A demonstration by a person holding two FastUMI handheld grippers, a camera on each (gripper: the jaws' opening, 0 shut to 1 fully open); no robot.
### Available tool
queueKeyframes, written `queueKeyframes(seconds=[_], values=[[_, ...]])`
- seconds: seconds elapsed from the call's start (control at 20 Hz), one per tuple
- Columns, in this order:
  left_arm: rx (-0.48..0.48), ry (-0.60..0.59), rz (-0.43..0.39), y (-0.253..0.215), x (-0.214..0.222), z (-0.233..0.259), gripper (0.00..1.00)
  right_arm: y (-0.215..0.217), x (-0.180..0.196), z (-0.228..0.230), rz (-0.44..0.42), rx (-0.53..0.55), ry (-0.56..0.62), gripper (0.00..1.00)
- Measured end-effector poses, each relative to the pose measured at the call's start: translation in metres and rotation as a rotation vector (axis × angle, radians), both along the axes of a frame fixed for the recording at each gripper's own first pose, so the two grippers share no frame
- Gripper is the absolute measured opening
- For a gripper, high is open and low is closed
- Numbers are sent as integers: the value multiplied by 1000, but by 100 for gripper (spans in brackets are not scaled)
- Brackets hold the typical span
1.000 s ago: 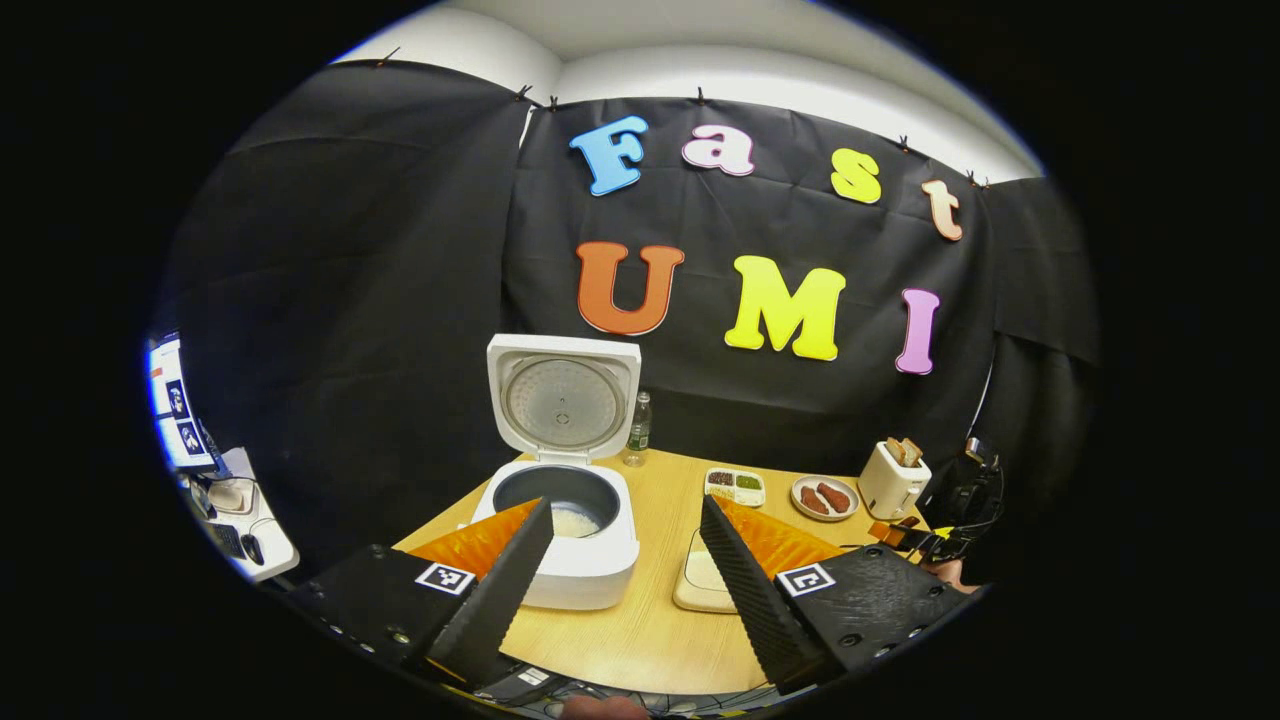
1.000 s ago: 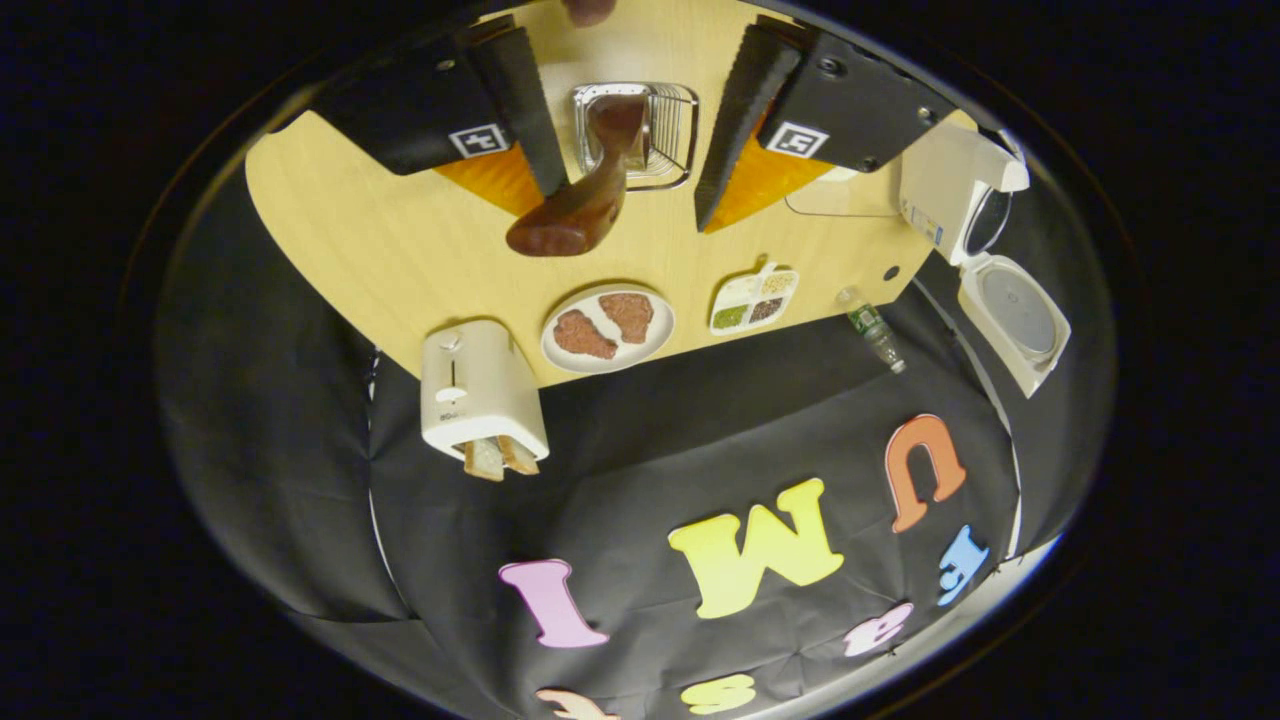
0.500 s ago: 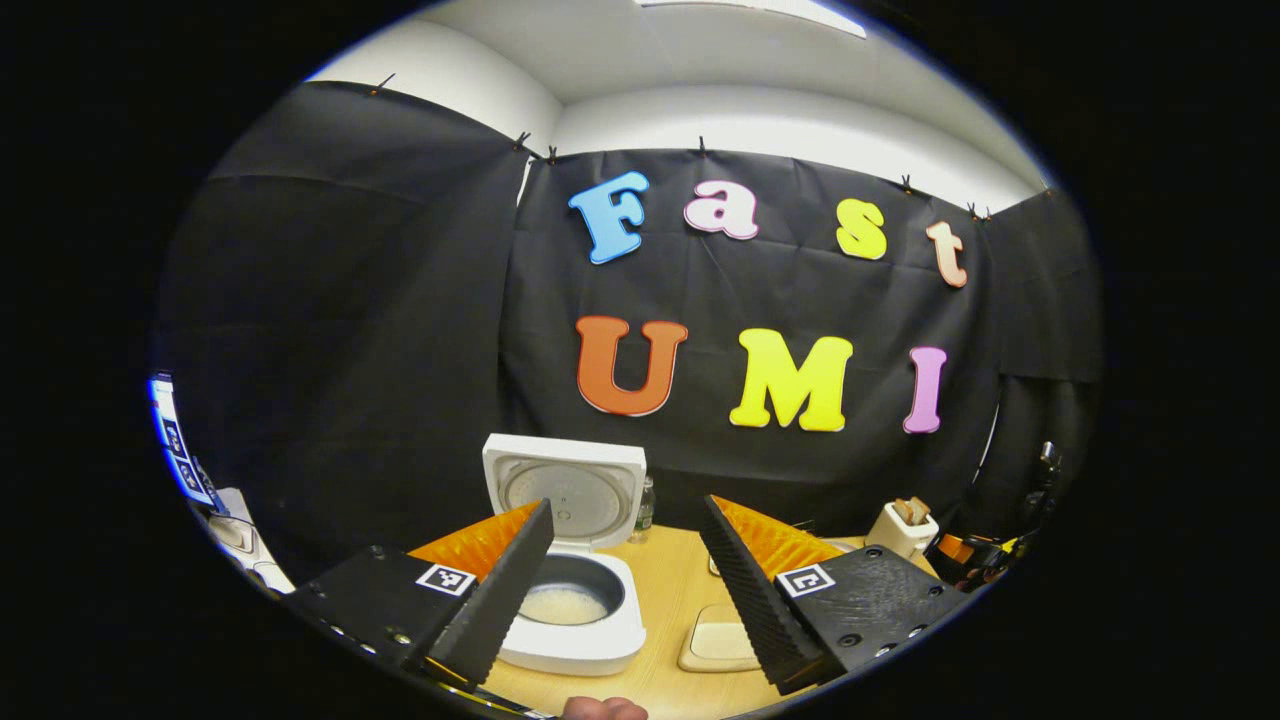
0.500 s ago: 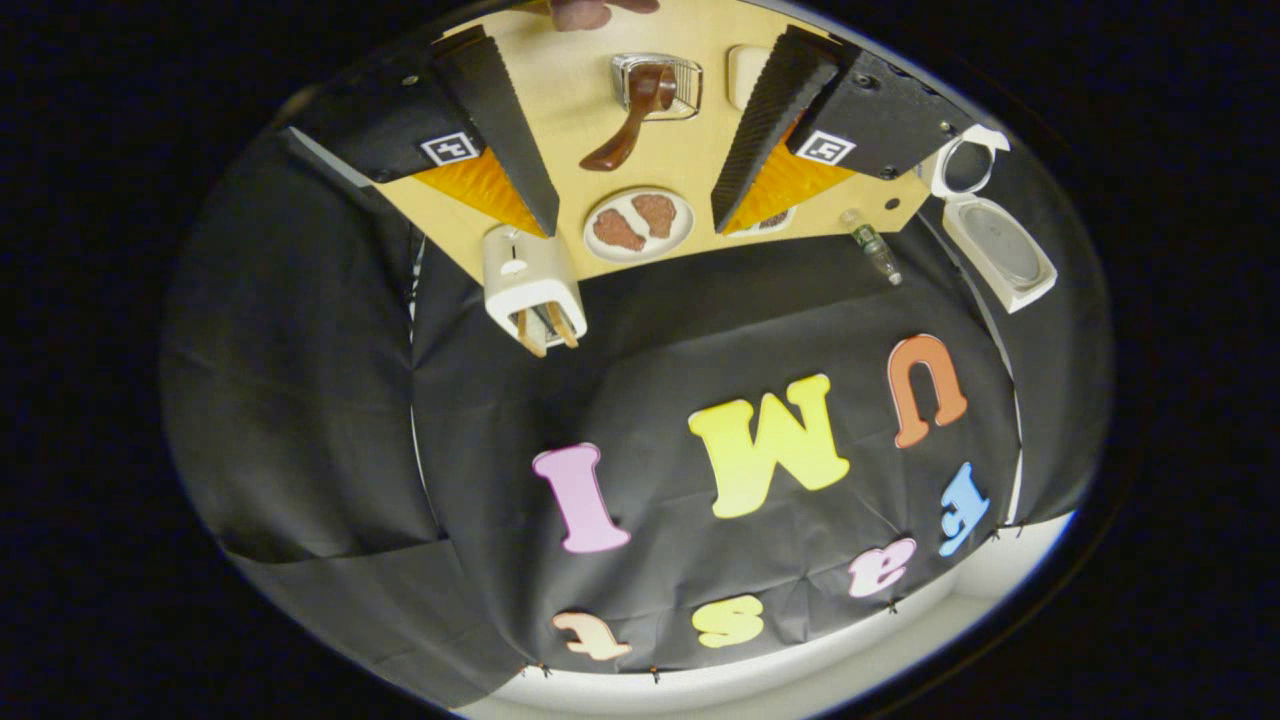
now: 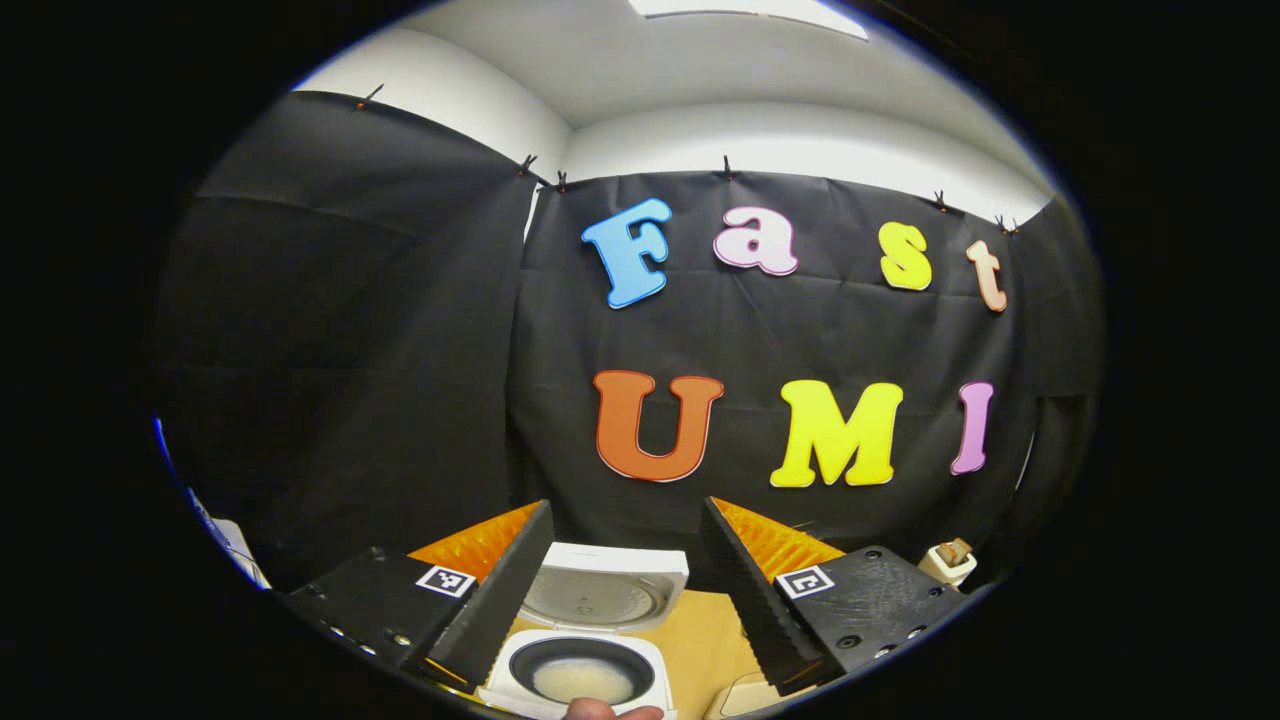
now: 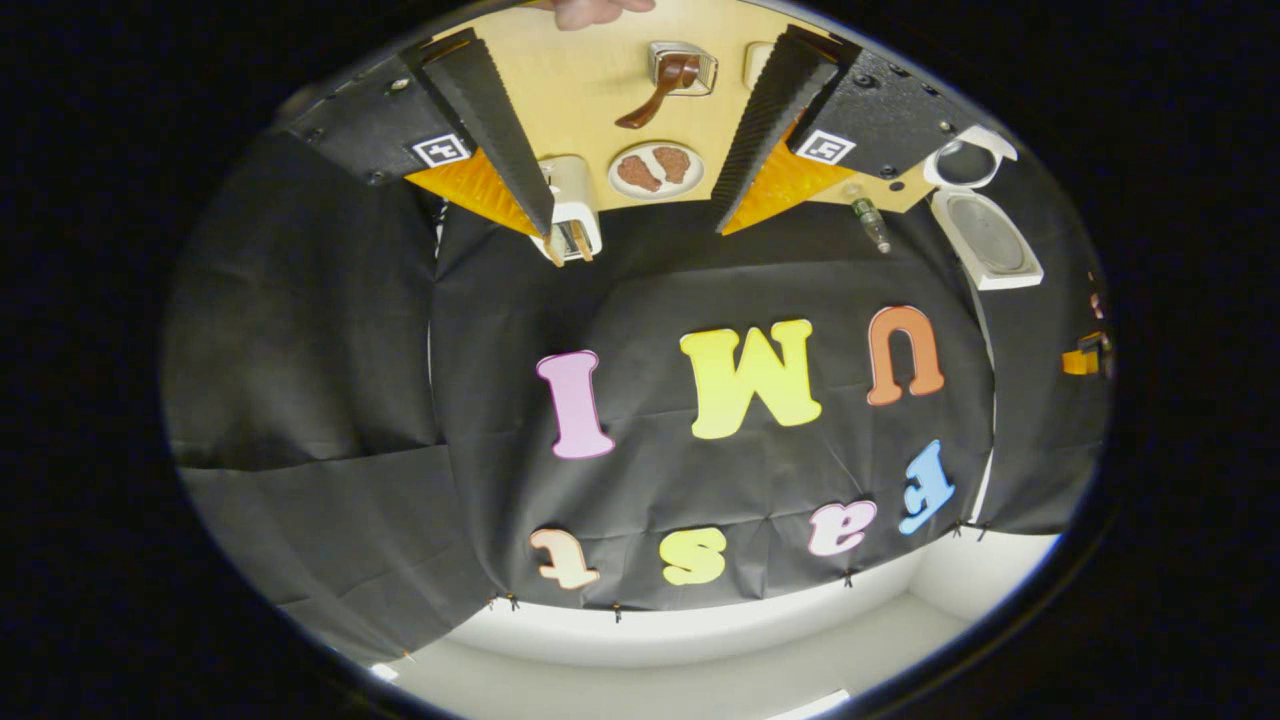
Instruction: Close the left gripper, press the button to open the rice cooker; take a wooden spoon from the chopstick holder with the right hand, scoop a spoonful of rice and pour it into the rice cooker, then put the wooden spoon back into the chopstick holder.
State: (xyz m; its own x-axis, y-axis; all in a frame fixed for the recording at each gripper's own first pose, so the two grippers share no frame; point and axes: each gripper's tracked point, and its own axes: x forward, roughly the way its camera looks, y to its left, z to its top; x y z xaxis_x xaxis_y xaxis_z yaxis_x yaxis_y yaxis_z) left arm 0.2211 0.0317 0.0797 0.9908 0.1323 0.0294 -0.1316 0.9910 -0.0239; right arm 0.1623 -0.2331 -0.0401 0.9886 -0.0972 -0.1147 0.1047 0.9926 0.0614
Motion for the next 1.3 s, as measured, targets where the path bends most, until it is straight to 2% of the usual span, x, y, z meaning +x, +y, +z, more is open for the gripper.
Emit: queueKeyframes(seconds=[0.25,0.4,0.7,0.95,1.3], values=[[6,94,-24,12,57,-30,94,17,-32,-25,-11,32,74,99],[16,149,-24,23,84,-52,94,33,-41,-37,-24,32,104,99],[-29,250,-25,41,122,-83,94,59,-53,-47,-27,53,136,100],[-10,316,-44,40,139,-108,94,60,-68,-56,-68,77,155,100],[14,369,-69,37,141,-123,96,58,-82,-58,-107,90,157,100]])
